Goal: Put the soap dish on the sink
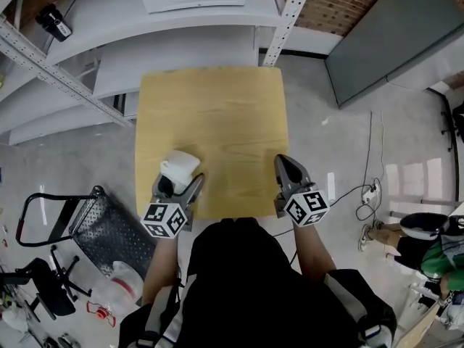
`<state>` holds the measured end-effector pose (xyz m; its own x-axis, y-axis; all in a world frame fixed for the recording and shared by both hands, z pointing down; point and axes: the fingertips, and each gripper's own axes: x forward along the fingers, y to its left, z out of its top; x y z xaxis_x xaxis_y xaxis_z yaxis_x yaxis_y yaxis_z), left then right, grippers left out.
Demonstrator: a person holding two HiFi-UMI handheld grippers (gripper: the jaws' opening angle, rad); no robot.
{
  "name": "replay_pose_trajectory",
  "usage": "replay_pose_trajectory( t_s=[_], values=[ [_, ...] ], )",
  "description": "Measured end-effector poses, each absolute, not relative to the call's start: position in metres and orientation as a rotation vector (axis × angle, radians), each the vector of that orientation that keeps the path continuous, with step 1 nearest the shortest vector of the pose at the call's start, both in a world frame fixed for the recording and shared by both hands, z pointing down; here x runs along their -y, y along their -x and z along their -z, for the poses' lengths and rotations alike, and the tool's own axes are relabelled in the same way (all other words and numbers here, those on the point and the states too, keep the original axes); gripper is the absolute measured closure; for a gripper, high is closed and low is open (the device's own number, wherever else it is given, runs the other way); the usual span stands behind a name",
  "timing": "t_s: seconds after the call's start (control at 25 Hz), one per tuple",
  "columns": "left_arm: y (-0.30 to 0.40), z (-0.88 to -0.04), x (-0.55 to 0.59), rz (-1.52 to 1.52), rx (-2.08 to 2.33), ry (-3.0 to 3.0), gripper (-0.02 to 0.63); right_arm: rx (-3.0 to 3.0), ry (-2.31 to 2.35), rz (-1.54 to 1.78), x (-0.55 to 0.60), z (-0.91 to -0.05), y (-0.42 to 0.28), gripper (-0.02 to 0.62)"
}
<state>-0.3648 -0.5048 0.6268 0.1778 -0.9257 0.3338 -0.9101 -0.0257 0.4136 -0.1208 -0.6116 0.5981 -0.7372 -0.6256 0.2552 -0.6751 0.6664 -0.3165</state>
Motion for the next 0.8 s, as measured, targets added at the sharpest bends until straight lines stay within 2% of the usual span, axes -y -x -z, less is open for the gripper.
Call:
replay_pose_trajectory(
  t_s=[0.8],
  values=[
    [0.322,-0.724,0.503,-0.314,1.613,-1.723,0.141,2.551,-0.900,-0.719,0.596,-0.687,0.116,0.589]
  ],
)
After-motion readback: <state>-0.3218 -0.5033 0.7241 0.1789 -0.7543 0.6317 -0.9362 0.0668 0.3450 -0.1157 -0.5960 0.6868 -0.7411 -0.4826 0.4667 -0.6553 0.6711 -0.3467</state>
